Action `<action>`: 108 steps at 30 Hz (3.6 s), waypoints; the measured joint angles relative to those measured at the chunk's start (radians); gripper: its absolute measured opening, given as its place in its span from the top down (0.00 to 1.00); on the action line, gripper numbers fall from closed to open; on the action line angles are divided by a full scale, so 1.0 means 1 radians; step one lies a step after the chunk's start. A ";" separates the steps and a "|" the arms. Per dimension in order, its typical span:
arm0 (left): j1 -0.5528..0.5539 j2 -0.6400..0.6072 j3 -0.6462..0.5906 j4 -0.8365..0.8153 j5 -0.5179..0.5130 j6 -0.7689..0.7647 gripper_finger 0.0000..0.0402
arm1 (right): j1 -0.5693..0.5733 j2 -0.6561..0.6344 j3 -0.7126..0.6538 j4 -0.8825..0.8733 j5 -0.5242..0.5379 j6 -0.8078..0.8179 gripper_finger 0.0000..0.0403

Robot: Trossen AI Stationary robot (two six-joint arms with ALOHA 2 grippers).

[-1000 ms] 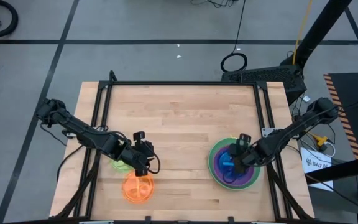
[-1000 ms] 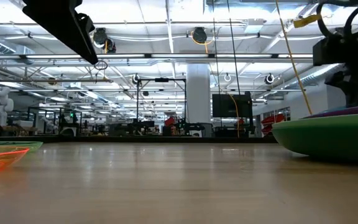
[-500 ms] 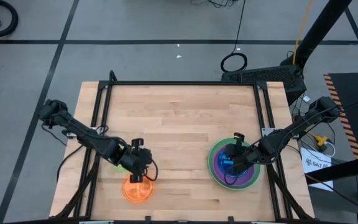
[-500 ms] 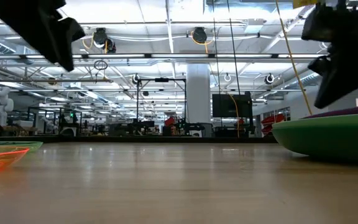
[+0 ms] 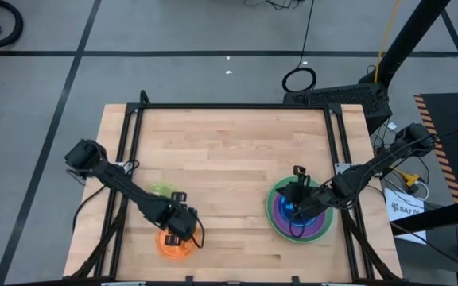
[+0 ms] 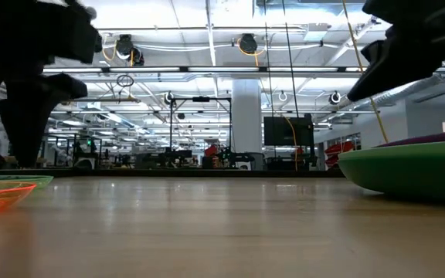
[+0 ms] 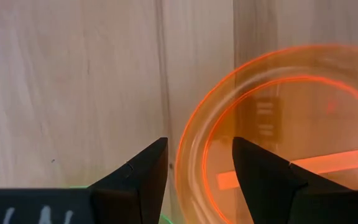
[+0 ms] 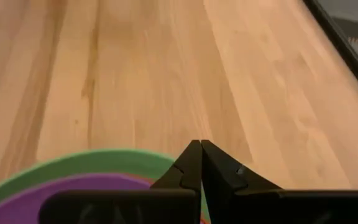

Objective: Stack plastic plates
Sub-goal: Stack the small orange plate on top of the small blue plate

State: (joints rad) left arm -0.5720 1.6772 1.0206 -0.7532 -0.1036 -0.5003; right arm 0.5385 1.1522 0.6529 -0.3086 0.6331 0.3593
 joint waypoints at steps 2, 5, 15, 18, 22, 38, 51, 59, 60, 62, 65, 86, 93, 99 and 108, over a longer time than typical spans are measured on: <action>0.000 0.016 0.000 0.004 0.000 0.012 0.54 | 0.000 0.000 0.000 0.021 0.001 -0.024 1.00; 0.006 0.019 0.000 0.014 0.000 0.038 0.54 | 0.000 0.000 0.000 0.040 0.000 -0.032 1.00; 0.046 0.019 -0.079 0.146 0.063 0.102 0.54 | 0.000 0.000 0.000 0.048 0.000 -0.026 1.00; 0.055 0.019 -0.114 0.214 0.096 0.110 0.54 | 0.000 0.000 0.000 0.051 0.000 -0.021 1.00; 0.061 0.016 -0.121 0.229 0.103 0.134 0.54 | 0.000 0.000 0.000 0.050 0.021 -0.002 1.00; 0.070 0.015 -0.121 0.229 0.110 0.175 0.84 | 0.000 0.000 0.000 0.058 0.021 0.029 1.00; 0.070 0.012 -0.064 0.153 0.032 0.192 0.99 | 0.000 0.004 0.000 0.058 0.019 0.128 1.00; 0.074 0.011 0.023 0.051 -0.086 0.263 0.98 | 0.000 0.061 0.000 0.229 0.018 0.179 1.00; 0.078 0.011 0.038 0.034 -0.108 0.276 0.98 | 0.000 0.076 0.000 0.270 0.018 0.176 1.00; 0.088 0.011 0.071 0.009 -0.159 0.306 0.98 | 0.000 0.111 0.000 0.344 0.017 0.146 1.00; 0.110 0.010 0.118 -0.008 -0.238 0.343 0.98 | 0.000 0.178 0.000 0.474 0.017 0.081 1.00; 0.238 0.010 0.283 -0.003 -0.635 0.336 0.98 | -0.059 0.532 0.304 0.669 0.364 -0.148 0.94; 0.237 0.010 0.284 0.003 -0.641 0.342 0.98 | -0.111 0.531 0.308 0.611 0.323 -0.012 0.76; 0.238 0.010 0.284 0.018 -0.658 0.361 0.98 | -0.139 0.532 0.307 0.526 0.305 0.100 0.68; 0.238 0.010 0.285 0.075 -0.659 0.387 0.98 | -0.160 0.531 0.307 0.496 0.306 0.100 0.69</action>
State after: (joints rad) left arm -0.3343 1.6867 1.3052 -0.6781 -0.7628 -0.1131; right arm 0.3787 1.6836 0.9604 0.1879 0.9386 0.4595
